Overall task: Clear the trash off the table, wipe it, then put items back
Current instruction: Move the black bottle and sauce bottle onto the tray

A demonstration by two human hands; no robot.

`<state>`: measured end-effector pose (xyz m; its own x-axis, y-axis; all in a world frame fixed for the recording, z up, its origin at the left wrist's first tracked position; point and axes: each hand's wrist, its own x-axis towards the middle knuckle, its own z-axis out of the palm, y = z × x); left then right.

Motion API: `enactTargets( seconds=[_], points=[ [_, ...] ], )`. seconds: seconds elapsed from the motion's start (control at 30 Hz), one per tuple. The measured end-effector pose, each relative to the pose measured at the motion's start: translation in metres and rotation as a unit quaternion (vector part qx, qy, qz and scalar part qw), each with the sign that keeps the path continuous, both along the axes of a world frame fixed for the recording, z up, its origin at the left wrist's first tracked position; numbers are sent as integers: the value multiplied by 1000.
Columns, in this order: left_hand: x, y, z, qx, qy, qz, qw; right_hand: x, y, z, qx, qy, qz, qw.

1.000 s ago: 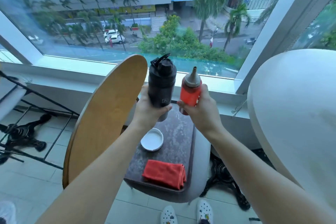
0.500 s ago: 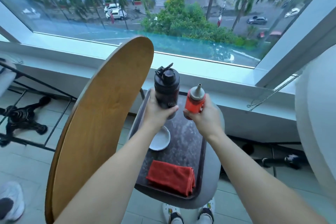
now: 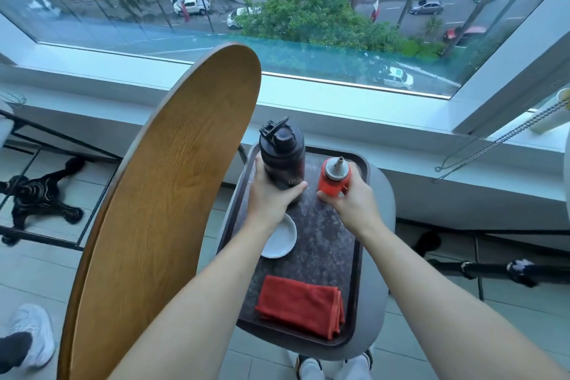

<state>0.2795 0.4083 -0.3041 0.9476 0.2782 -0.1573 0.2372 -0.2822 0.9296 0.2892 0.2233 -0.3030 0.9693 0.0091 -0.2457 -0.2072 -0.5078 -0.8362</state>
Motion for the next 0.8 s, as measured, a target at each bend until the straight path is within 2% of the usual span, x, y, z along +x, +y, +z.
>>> enactTargets(
  seconds=[0.5,0.8],
  points=[
    [-5,-1,-5,6,1,11,1000,-1,-4,-8,-15,1,33,999],
    [-7,2,6,26,26,-14,999,-2,-4,-5,-42,48,30,998]
  ],
)
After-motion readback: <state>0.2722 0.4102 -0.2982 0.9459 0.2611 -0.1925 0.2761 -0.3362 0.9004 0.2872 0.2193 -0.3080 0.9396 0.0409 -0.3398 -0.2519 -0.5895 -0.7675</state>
